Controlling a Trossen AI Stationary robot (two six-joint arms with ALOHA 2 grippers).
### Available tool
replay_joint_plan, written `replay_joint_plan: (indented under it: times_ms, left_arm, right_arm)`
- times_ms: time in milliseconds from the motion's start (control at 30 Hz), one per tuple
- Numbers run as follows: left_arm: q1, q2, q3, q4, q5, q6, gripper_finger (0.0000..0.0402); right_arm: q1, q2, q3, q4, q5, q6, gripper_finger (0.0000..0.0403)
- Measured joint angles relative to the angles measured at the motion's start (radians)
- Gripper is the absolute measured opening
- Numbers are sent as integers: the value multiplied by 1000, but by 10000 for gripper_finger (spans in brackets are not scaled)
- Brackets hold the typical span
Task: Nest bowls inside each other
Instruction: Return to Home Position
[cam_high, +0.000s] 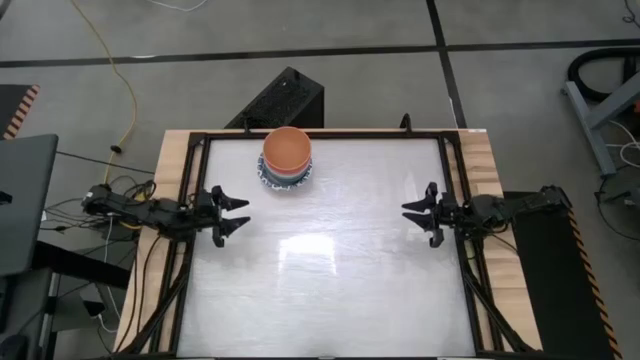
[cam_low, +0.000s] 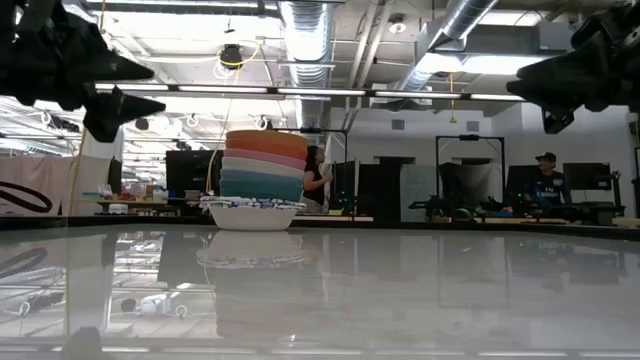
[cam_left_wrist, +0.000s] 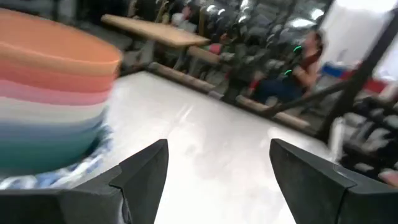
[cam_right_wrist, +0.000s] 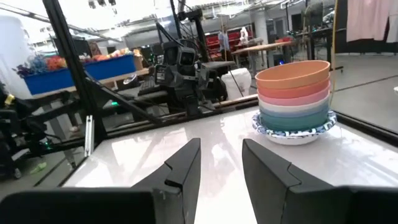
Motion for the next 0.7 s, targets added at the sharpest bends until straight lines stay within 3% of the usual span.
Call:
replay_joint_plan:
  times_ms: [133,433,700]
  left_arm:
    - [-1,-1,-2,-3,-25,25,270]
    - [-1,-5,-3,-16,128,70,270]
    - [-1,-5,-3,-20,147,113,270]
  right_arm:
    - [-18,-9,0,-6,-26,-4,139]
    - [-30,-8,0,-15,-53,-76,139]
    - [-30,35,-1,-17,-57,-132,138]
